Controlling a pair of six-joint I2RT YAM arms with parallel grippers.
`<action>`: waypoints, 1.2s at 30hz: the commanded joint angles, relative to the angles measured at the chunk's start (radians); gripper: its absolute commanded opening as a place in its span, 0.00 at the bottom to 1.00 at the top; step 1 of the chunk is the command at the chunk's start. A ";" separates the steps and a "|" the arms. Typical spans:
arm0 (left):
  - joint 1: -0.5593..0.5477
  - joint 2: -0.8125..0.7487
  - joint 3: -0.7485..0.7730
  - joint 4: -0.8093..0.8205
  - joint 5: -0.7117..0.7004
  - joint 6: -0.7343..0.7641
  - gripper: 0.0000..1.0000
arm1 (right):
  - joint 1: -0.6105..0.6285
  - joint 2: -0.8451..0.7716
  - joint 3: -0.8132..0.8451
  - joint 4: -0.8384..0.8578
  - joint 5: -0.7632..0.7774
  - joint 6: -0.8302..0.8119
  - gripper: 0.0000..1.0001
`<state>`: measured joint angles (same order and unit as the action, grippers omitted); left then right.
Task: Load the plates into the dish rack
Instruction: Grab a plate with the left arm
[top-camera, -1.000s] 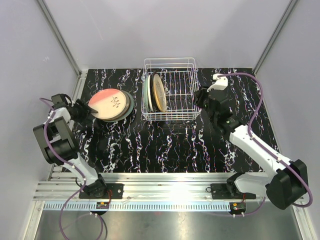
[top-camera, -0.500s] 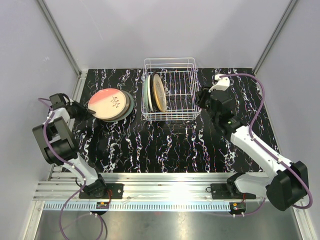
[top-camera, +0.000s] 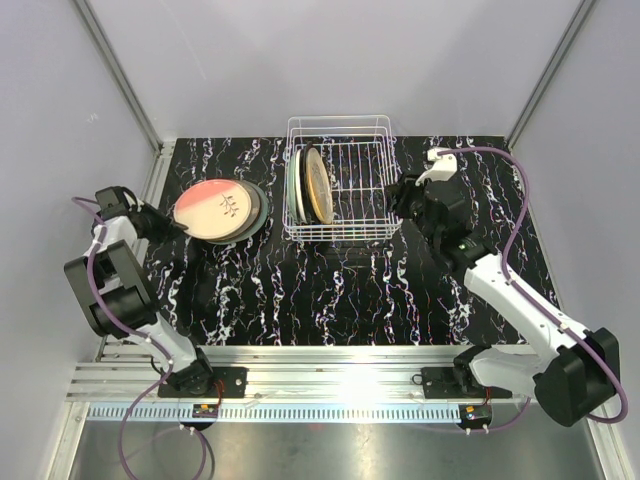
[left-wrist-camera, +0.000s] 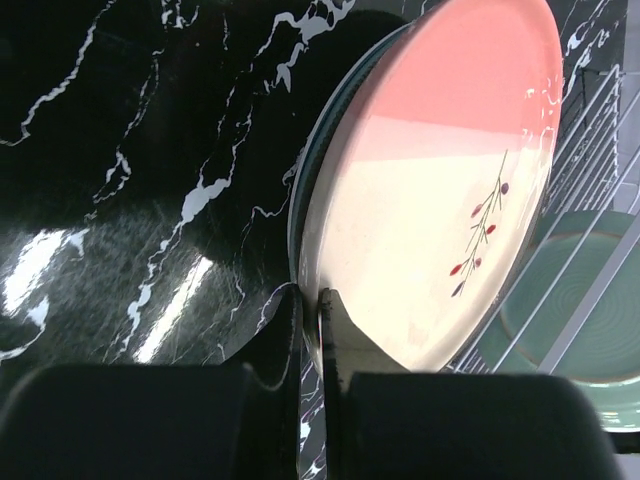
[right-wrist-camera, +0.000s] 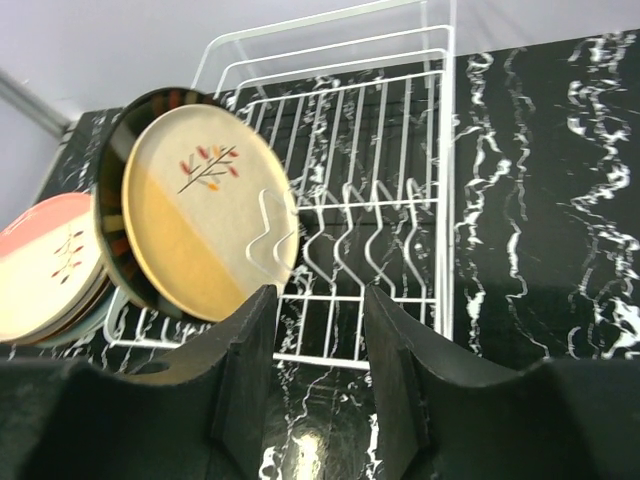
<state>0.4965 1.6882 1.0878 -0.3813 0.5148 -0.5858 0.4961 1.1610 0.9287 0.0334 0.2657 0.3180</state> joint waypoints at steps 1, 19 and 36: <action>0.002 -0.080 0.006 -0.033 -0.053 0.050 0.00 | -0.005 -0.029 0.033 0.022 -0.117 -0.023 0.48; 0.004 -0.197 0.000 -0.021 0.030 0.035 0.00 | 0.393 0.166 0.208 0.186 -0.339 -0.502 0.70; 0.025 -0.275 -0.014 0.025 0.143 -0.023 0.00 | 0.591 0.726 0.639 0.138 -0.355 -0.841 0.77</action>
<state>0.5156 1.4879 1.0569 -0.4606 0.5205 -0.5591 1.0801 1.8408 1.4952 0.1307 -0.0734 -0.4217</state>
